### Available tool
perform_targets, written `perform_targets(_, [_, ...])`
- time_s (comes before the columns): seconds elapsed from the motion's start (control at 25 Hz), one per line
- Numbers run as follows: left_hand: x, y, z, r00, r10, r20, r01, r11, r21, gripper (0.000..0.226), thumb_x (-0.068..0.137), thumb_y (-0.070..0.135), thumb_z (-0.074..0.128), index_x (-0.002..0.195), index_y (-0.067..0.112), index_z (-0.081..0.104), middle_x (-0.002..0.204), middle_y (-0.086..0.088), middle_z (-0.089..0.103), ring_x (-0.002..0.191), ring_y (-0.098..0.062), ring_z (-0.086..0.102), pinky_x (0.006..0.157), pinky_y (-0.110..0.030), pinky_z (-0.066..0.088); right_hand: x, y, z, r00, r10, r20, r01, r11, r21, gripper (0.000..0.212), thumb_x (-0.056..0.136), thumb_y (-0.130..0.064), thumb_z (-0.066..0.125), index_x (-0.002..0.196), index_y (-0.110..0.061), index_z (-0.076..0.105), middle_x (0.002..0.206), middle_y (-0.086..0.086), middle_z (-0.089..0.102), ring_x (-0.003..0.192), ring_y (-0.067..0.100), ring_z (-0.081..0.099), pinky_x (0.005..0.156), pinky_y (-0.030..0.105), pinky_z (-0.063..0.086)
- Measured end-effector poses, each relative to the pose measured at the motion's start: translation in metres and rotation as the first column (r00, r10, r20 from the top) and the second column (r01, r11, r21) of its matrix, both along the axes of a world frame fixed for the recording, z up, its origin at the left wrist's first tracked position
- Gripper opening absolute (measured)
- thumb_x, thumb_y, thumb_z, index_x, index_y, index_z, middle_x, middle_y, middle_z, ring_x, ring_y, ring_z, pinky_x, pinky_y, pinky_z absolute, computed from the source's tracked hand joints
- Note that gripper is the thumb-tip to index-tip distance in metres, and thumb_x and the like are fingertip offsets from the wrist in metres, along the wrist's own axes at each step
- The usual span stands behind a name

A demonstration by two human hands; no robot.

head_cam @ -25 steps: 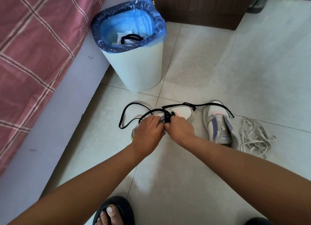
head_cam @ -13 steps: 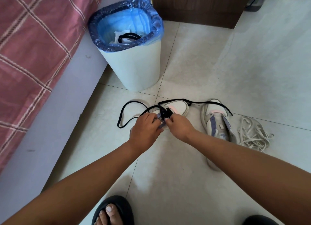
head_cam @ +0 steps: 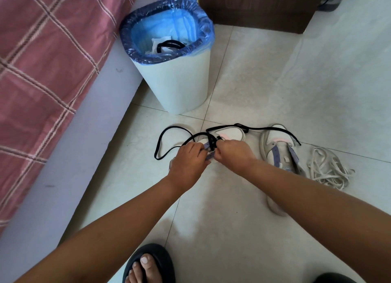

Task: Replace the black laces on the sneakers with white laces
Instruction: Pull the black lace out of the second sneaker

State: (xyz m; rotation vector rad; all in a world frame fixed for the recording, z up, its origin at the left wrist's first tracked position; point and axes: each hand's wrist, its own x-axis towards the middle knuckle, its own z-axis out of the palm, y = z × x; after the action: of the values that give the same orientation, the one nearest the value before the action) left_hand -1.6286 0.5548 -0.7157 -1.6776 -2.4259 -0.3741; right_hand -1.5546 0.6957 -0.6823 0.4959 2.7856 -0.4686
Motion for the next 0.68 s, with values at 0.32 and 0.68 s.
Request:
perform_targets(0.32, [0.002,0.001,-0.002,1.000,0.027,0.009,-0.027,0.999,0.023,0.027,0.082,0.026,0.050,0.069,0.006,0.065,0.074,-0.007,0.063,0.065,-0.026,0.060,0.067,-0.027,0.033,0.005,-0.012,0.011,0.999,0.051,0.002,-0.051,0.999,-0.013,0.017,0.092,-0.013,0.050,0.100,-0.003,0.062,0.102,0.013,0.062,0.091,0.031,0.063,0.063,0.031,0.042])
perform_targets(0.68, [0.000,0.000,-0.003,1.000,0.004,-0.014,-0.003,0.999,0.053,0.028,0.084,0.026,0.050,0.070,0.006,0.065,0.075,-0.007,0.064,0.065,-0.025,0.060,0.063,-0.028,0.038,0.003,-0.011,-0.010,0.984,-0.161,-0.072,0.152,0.982,-0.113,0.017,0.096,-0.017,0.047,0.099,-0.002,0.055,0.097,0.016,0.065,0.088,0.032,0.061,0.062,0.032,0.037])
